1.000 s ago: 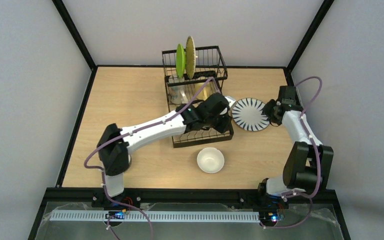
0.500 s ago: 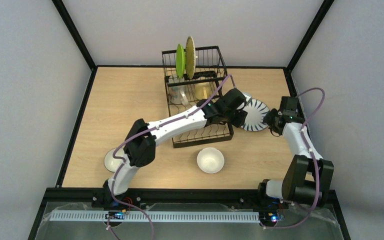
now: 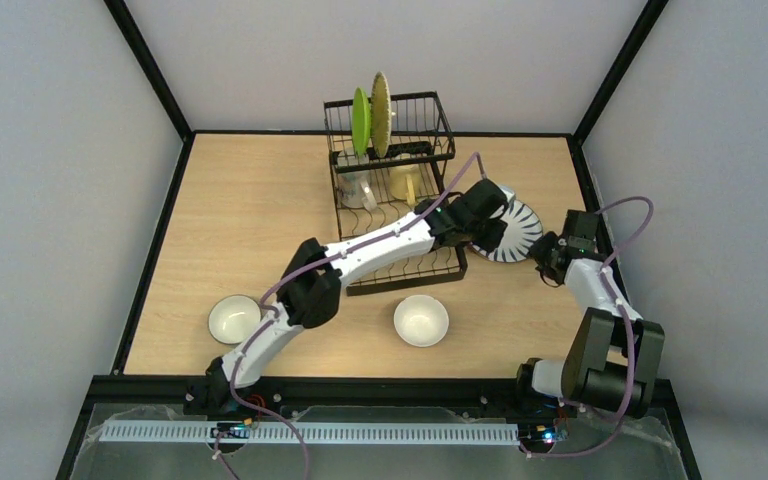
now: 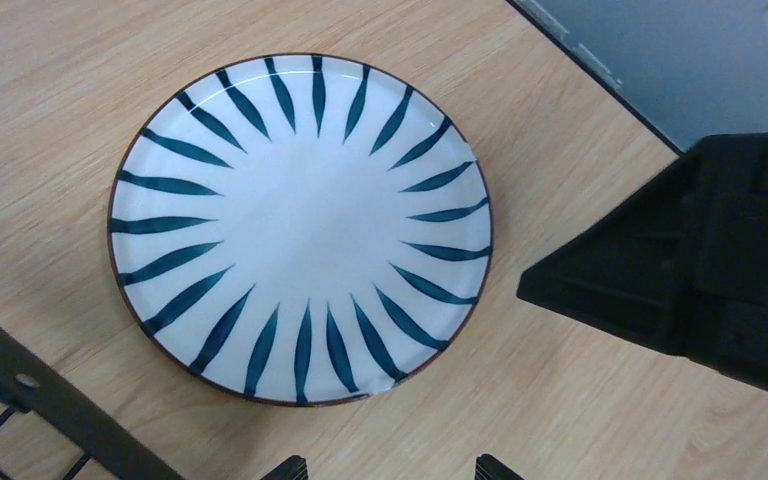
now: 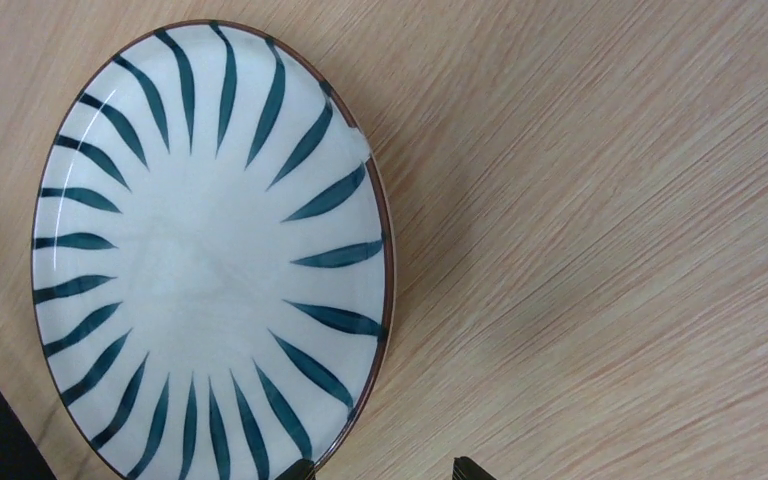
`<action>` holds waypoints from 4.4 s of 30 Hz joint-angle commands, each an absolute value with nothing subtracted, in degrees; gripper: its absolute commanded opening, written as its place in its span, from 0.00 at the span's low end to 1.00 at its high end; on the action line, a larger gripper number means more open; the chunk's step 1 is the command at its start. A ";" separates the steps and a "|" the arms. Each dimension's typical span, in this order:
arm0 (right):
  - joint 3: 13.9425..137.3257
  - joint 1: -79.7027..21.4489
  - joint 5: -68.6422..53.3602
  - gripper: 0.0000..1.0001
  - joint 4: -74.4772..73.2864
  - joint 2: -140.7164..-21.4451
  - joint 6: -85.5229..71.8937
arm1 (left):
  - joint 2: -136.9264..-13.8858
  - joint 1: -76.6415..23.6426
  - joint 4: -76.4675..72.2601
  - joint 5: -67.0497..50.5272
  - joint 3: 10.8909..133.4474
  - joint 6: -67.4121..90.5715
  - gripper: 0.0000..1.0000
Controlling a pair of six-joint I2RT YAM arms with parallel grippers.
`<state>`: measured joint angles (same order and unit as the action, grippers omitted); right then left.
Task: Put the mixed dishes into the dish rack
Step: Grab the plate at the center of the board.
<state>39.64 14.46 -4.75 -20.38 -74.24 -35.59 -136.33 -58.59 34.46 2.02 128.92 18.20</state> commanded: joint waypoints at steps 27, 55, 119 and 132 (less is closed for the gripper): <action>38.95 18.81 -15.28 0.79 -2.97 -87.86 -41.39 | -148.13 -57.99 32.80 11.45 136.67 23.16 0.99; 37.76 18.83 -17.40 0.70 4.88 -98.20 -46.77 | -151.26 -57.39 30.92 12.73 137.29 23.85 0.99; 51.23 18.82 -18.60 0.00 -6.86 -77.86 -46.12 | -137.76 -58.51 42.19 -0.77 136.48 40.23 0.99; 53.00 18.86 -18.83 0.00 -8.02 -77.57 -44.49 | -135.05 -57.55 36.93 -1.63 133.03 55.32 0.99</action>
<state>49.36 18.94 -15.88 -11.70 -80.44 -43.88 -138.93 -58.19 39.33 -0.89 134.61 49.47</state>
